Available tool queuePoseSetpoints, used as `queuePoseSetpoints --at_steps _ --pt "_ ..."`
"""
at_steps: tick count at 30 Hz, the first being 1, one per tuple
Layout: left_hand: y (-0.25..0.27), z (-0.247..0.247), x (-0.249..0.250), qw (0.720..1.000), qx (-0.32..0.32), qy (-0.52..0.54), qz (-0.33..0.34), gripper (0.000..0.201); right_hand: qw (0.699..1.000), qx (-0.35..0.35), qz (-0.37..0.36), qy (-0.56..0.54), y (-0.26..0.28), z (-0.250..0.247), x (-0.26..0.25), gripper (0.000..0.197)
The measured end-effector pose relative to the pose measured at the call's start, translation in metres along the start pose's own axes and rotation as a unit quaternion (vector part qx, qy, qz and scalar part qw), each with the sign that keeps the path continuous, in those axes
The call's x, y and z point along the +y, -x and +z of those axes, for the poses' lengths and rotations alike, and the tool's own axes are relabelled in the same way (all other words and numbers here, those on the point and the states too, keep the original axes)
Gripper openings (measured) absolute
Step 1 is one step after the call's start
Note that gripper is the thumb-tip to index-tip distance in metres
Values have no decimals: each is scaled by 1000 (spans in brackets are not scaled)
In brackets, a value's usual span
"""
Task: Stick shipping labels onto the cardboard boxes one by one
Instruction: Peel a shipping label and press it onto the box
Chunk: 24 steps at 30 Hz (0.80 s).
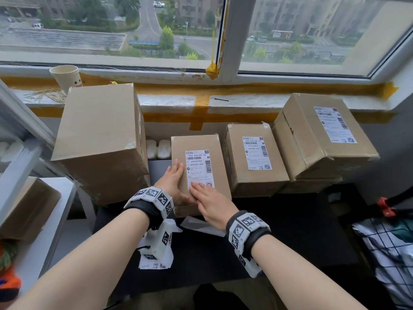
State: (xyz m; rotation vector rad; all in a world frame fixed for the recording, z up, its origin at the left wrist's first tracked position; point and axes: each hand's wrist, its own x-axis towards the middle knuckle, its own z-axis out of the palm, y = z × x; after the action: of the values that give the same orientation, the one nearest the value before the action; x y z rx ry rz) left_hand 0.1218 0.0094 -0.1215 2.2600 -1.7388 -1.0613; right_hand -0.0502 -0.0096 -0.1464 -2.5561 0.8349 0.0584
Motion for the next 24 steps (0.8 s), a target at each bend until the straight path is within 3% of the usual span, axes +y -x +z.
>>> queuePoseSetpoints --at_steps 11,24 --pt "6 7 -3 999 18 27 -23 123 996 46 42 62 32 3 31 58" --pt "8 7 2 996 25 76 -42 119 990 -15 131 56 -7 -23 31 56"
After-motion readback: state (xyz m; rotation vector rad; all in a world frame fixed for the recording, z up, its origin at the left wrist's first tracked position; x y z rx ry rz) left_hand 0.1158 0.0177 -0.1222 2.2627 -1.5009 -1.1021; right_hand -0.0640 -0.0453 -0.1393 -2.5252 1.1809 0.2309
